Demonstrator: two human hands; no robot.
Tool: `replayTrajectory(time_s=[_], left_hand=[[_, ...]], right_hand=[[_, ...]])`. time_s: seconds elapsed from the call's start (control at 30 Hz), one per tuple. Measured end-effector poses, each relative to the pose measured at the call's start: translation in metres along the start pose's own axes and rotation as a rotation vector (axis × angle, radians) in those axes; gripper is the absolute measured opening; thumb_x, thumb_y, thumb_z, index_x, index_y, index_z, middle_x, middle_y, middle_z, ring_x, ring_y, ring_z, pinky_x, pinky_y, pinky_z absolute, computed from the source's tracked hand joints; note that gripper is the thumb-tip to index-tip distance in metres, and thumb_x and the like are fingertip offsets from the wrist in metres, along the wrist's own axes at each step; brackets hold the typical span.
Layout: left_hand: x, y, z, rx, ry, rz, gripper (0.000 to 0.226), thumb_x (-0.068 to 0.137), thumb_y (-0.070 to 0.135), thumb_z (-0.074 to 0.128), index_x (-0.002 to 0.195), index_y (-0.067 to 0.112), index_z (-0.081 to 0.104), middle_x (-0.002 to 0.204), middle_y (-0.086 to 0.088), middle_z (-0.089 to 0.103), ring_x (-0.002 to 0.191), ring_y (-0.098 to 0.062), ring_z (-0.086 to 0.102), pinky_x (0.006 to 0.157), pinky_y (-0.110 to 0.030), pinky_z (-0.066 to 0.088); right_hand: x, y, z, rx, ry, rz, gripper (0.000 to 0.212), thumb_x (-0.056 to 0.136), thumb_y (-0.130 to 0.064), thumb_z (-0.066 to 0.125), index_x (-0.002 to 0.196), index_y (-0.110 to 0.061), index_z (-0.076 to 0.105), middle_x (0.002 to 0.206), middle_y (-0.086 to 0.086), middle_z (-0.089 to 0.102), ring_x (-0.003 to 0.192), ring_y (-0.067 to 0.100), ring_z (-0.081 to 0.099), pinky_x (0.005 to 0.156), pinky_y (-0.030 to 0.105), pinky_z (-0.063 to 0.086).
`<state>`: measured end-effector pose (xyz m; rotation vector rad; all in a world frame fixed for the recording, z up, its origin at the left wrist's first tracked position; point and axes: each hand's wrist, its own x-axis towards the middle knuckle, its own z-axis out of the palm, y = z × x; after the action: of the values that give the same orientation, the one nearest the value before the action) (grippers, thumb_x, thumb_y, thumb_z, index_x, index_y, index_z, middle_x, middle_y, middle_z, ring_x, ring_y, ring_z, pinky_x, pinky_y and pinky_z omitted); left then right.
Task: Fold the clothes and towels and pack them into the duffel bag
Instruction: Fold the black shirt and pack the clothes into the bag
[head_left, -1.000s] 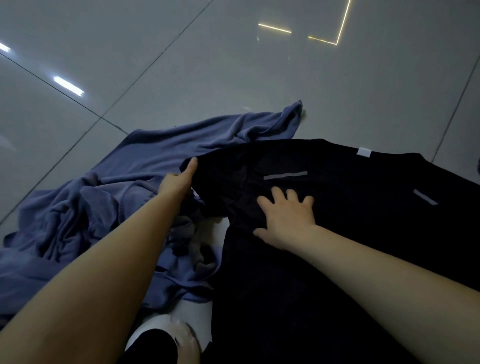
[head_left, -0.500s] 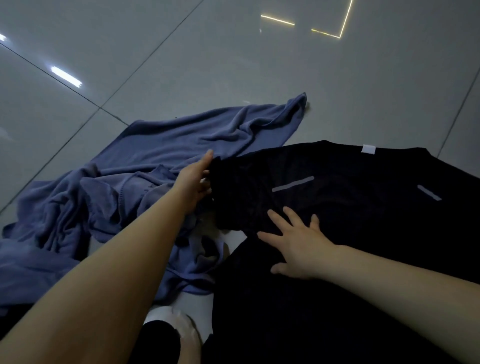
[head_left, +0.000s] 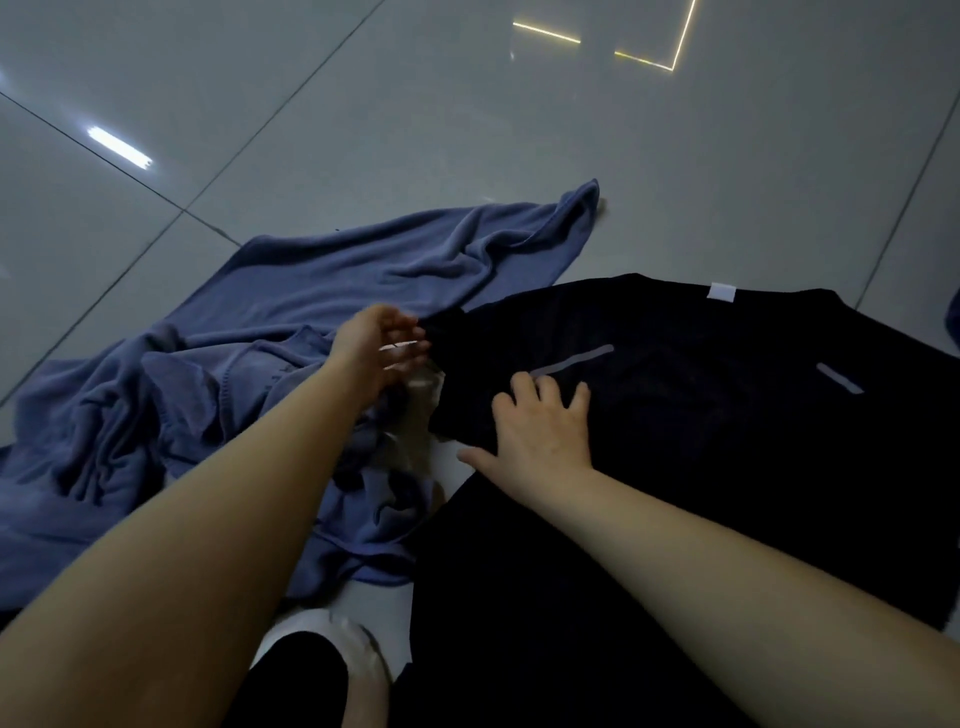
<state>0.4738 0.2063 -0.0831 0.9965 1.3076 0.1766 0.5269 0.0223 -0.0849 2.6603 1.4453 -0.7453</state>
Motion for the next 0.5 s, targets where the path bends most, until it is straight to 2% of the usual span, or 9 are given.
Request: replayTrajectory(time_s=[0.03,0.07,0.17,0.23,0.3,0.4,0.43,0.5], left_hand=[[-0.001,0.000,0.001,0.170,0.008,0.035,0.008,0.093,0.012,0.051,0.087,0.012,0.056,0.077,-0.007,0.061,0.063,-0.016,0.061,0.068,-0.030,0.053],[-0.001,-0.001,0.001,0.313,-0.006,0.082,0.008,0.091,0.005,0.056,0.094,0.012,0.055,0.078,-0.008,0.060,0.060,-0.015,0.060,0.064,-0.028,0.053],[0.001,-0.011,0.004,0.522,-0.057,0.150,0.035,0.084,0.001,0.068,0.112,0.009,0.051,0.078,-0.009,0.061,0.055,-0.012,0.063,0.053,-0.023,0.052],[0.001,-0.019,0.009,0.597,-0.020,0.199,0.038,0.081,0.009,0.074,0.112,0.013,0.052,0.080,-0.008,0.063,0.061,-0.014,0.063,0.052,-0.022,0.051],[0.001,-0.023,0.016,0.591,0.038,0.229,0.031,0.083,0.010,0.071,0.109,0.014,0.053,0.076,-0.006,0.061,0.059,-0.014,0.059,0.047,-0.021,0.048],[0.002,-0.024,0.018,0.682,0.112,0.320,0.015,0.087,0.006,0.061,0.097,0.017,0.056,0.078,-0.007,0.061,0.064,-0.020,0.058,0.057,-0.026,0.049],[0.004,-0.023,0.017,0.639,0.133,0.341,0.013,0.088,0.004,0.058,0.090,0.017,0.055,0.077,-0.007,0.060,0.065,-0.021,0.057,0.059,-0.028,0.048],[0.005,-0.022,0.013,0.411,0.122,0.340,0.023,0.091,-0.003,0.051,0.078,0.016,0.050,0.067,-0.007,0.053,0.049,-0.014,0.051,0.050,-0.024,0.041]], right_hand=[[0.002,-0.004,0.000,-0.018,0.052,-0.015,0.057,0.088,-0.059,0.052,0.127,-0.018,0.049,0.136,0.005,0.036,0.128,0.030,0.033,0.107,0.057,0.023],[0.004,-0.006,-0.001,-0.037,0.105,-0.040,0.047,0.090,-0.050,0.055,0.124,-0.018,0.051,0.131,0.005,0.039,0.123,0.029,0.037,0.103,0.051,0.028],[0.007,-0.014,0.004,-0.005,0.202,-0.109,0.022,0.088,-0.020,0.059,0.110,-0.016,0.059,0.114,0.006,0.053,0.106,0.029,0.050,0.090,0.044,0.038],[0.007,-0.016,0.006,0.018,0.276,-0.146,0.021,0.066,-0.014,0.078,0.082,-0.017,0.065,0.082,0.005,0.061,0.076,0.028,0.059,0.070,0.039,0.046],[0.008,-0.011,0.016,0.025,0.338,-0.188,0.029,0.051,-0.012,0.085,0.069,-0.017,0.062,0.063,0.003,0.057,0.057,0.026,0.055,0.056,0.034,0.044],[0.004,-0.001,0.027,0.054,0.404,-0.304,0.024,0.061,-0.014,0.079,0.077,-0.018,0.063,0.066,0.002,0.057,0.059,0.026,0.055,0.058,0.035,0.040],[0.004,0.002,0.029,0.080,0.425,-0.332,0.020,0.065,-0.015,0.075,0.081,-0.018,0.063,0.069,0.002,0.058,0.062,0.026,0.056,0.060,0.035,0.040],[0.004,0.007,0.024,0.120,0.389,-0.391,0.016,0.076,-0.015,0.065,0.091,-0.018,0.064,0.080,0.002,0.062,0.073,0.026,0.059,0.068,0.039,0.042]])
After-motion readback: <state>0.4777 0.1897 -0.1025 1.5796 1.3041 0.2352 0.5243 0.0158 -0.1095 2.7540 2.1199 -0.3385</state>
